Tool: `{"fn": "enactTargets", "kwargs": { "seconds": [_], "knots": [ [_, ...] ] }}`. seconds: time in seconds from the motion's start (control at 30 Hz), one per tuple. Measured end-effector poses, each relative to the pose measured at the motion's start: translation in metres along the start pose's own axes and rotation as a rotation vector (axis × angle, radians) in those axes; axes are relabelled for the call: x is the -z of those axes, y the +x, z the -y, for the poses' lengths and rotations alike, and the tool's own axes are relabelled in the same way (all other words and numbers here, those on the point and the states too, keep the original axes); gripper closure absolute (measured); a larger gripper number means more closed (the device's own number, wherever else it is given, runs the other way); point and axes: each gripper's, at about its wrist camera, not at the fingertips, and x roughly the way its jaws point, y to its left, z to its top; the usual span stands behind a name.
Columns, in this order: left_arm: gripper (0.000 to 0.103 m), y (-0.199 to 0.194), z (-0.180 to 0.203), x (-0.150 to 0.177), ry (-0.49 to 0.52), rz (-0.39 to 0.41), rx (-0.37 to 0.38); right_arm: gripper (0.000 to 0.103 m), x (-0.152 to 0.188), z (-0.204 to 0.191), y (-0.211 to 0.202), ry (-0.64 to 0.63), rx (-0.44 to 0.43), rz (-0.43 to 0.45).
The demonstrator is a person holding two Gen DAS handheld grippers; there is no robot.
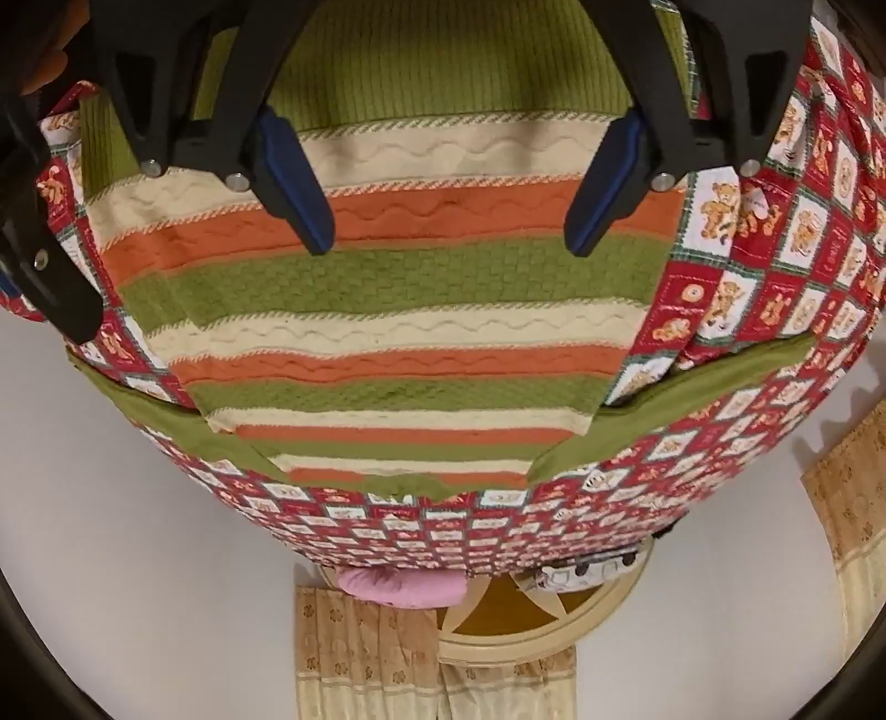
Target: Fold small clothes
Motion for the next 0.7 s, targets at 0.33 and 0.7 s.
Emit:
{"fn": "enactTargets", "kwargs": {
  "seconds": [0.33,0.7],
  "knots": [
    [0.015,-0.0008,-0.0008,-0.0009,-0.008,0.004,0.002,0.001,0.0009,-0.0010,0.0021,-0.001,-0.002,-0.004],
    [0.015,-0.0030,-0.0014,-0.0008,-0.011,0.015,-0.005,0.001,0.0024,-0.0041,0.0012,-0.007,-0.002,-0.005]
  ]
}}
